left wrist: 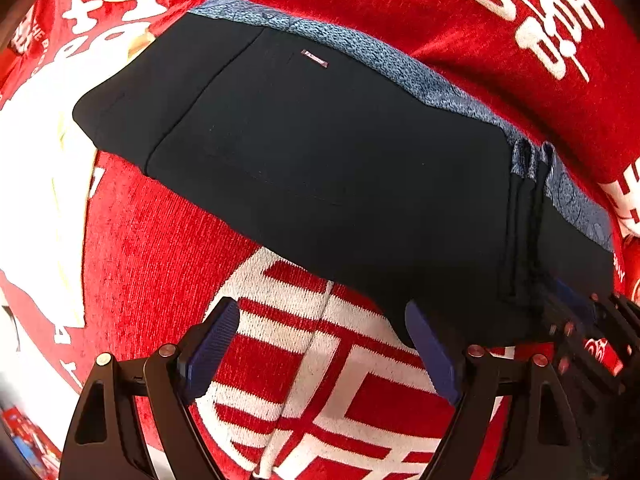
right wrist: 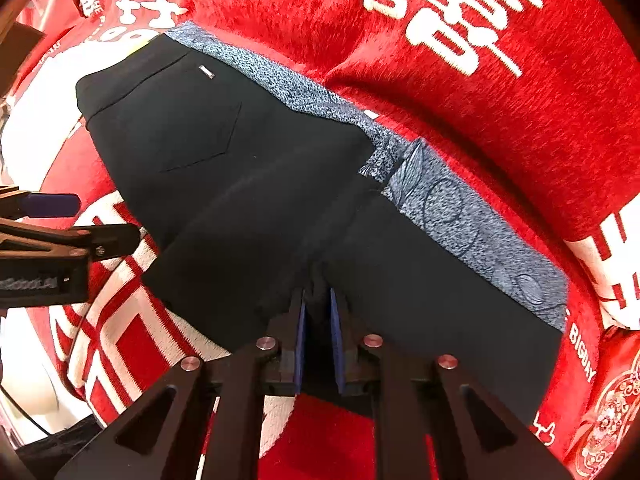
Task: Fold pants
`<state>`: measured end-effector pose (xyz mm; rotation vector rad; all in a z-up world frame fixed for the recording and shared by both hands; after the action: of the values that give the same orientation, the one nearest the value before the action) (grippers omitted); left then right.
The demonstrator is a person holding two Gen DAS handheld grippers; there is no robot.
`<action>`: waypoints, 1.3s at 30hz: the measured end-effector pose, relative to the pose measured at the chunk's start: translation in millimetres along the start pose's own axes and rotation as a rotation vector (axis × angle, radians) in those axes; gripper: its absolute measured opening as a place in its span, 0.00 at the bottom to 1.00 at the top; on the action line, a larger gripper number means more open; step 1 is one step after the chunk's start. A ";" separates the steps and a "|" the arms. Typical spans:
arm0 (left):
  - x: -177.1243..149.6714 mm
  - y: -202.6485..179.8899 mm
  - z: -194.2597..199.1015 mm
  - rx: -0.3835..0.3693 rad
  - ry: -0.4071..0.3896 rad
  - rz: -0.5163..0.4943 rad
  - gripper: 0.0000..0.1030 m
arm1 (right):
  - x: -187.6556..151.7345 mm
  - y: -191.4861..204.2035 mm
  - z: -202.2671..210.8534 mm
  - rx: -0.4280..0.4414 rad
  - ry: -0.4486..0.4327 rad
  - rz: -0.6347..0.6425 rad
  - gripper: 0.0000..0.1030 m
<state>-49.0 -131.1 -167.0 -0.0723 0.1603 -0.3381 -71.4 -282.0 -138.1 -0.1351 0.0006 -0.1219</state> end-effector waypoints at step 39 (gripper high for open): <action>29.2 139.5 20.2 -0.165 -0.081 0.174 0.94 | 20.3 0.8 -27.8 0.123 0.170 -0.199 0.93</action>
<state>26.8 -8.7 -164.9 -0.2334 0.1131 -0.1470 -51.4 -287.4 -165.6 -0.0015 0.1492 -0.3313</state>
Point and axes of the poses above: each gripper's, at about its wrist camera, not at the fingertips, and z roughly against the way its jaws point, y to its left, x to its top, the point moved 2 cm from there along -z, roughly the way its jaws point, and after that the axes turned 13 degrees about y, right-handed, at the moved point
